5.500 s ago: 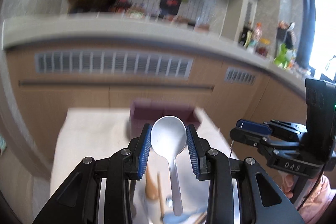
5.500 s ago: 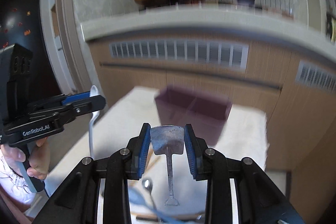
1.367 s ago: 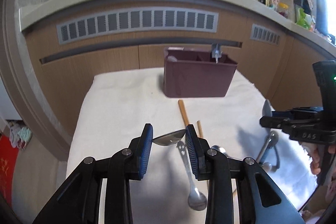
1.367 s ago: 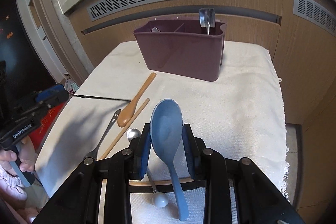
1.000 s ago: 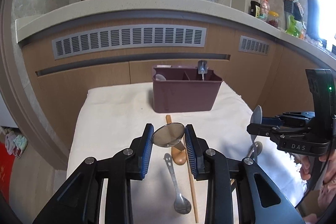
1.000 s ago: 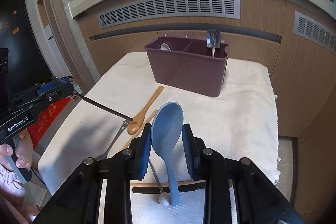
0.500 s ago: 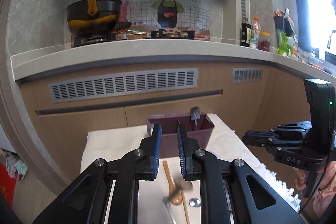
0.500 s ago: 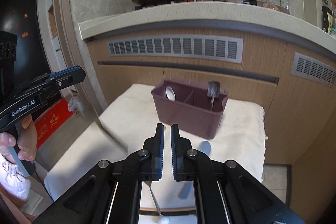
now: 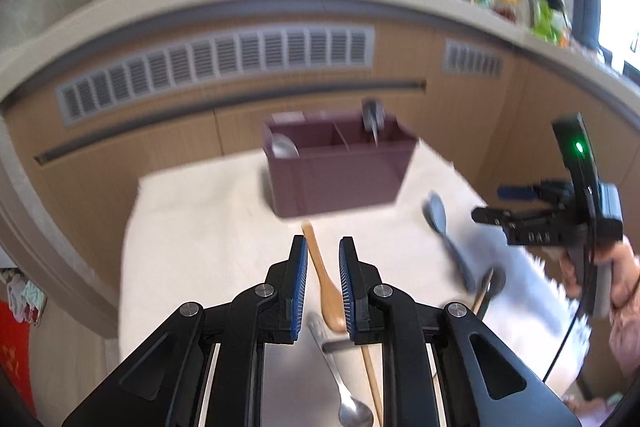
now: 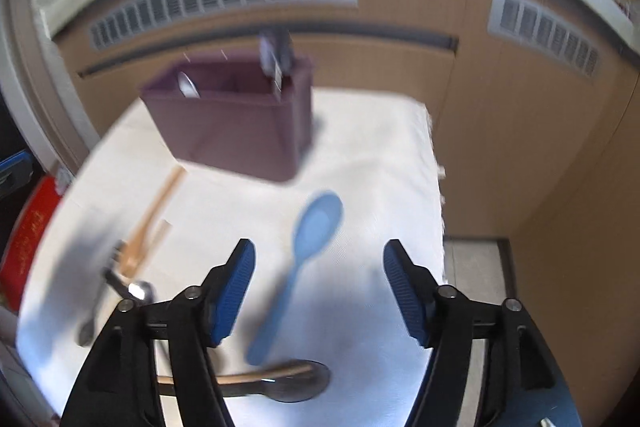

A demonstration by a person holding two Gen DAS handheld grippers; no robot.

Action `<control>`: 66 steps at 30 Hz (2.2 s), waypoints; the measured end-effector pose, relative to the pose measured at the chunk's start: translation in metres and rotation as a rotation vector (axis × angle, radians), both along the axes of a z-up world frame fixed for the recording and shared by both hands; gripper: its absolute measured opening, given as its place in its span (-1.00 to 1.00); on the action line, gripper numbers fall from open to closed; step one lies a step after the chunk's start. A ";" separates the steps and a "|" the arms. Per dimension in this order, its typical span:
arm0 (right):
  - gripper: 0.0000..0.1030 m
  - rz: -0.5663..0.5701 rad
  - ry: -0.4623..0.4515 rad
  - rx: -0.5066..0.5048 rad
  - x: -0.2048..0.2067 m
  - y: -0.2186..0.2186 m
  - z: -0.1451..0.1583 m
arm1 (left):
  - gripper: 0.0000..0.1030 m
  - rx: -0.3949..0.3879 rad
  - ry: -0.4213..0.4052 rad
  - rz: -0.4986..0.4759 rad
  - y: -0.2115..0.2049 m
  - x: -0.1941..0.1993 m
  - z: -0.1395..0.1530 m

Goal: Organize utensils

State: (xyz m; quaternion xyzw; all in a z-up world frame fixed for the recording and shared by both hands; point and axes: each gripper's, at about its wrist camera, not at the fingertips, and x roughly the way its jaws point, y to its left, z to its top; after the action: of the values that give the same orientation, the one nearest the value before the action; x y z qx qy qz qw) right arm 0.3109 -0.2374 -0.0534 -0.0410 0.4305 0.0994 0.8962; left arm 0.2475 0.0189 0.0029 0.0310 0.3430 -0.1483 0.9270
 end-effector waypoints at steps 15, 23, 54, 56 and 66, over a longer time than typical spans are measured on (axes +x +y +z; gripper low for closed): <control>0.93 -0.065 0.133 -0.042 0.070 0.034 -0.056 | -0.01 -0.012 0.135 0.024 0.017 0.018 -0.053; -0.53 -0.024 0.158 -0.033 0.062 0.034 -0.051 | 0.11 0.056 0.143 -0.088 -0.001 0.018 -0.054; -0.80 0.014 0.038 0.164 -0.070 -0.040 0.014 | -0.38 0.129 0.341 -0.402 -0.108 0.036 -0.093; -0.80 0.031 0.024 0.190 -0.071 -0.034 0.020 | -0.38 0.057 0.270 -0.298 -0.089 0.029 -0.078; -0.80 0.144 -0.082 0.190 -0.076 0.011 0.064 | -0.38 -0.210 0.007 -0.029 -0.019 -0.001 0.004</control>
State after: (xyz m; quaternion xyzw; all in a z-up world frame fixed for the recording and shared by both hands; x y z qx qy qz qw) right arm 0.2352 -0.2266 0.0103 0.0092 0.3783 0.2021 0.9033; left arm 0.2464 -0.0003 0.0069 -0.0617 0.3283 -0.1967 0.9218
